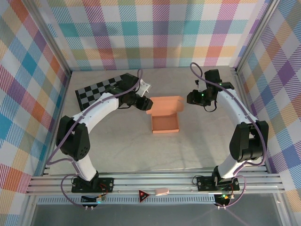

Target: Fold the paper box

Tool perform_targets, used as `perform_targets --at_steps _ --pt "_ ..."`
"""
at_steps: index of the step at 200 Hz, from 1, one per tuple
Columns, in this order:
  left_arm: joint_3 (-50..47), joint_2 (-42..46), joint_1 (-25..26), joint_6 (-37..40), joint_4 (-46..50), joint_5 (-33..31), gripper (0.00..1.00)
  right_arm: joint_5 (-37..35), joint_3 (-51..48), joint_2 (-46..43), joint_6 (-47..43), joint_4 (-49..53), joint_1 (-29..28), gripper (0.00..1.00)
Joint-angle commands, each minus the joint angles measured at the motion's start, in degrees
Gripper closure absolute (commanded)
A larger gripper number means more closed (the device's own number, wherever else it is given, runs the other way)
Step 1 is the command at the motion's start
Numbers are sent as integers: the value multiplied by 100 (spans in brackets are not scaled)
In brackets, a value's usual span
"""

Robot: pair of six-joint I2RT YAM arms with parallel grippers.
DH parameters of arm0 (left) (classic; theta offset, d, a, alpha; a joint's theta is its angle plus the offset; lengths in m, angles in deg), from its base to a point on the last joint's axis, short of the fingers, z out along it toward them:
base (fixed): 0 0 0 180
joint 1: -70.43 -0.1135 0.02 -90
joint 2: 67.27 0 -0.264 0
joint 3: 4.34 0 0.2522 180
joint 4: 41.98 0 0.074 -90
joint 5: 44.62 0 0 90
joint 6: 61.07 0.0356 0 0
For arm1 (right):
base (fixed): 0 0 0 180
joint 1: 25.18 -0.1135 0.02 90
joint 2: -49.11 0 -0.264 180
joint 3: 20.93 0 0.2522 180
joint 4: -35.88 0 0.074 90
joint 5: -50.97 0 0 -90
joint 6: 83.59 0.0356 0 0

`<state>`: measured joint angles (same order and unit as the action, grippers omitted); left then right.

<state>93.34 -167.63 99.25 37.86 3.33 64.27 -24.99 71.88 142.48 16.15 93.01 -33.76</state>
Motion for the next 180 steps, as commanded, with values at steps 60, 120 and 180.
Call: perform_targets --at_steps 60,120,180 --pt "511 -576 339 345 283 -411 60 217 304 150 -210 117 -12 59" --pt "477 -654 462 339 387 -577 72 313 405 230 -54 122 -12 60" --pt "403 -602 546 237 390 -1179 62 318 867 454 185 356 -29 61"
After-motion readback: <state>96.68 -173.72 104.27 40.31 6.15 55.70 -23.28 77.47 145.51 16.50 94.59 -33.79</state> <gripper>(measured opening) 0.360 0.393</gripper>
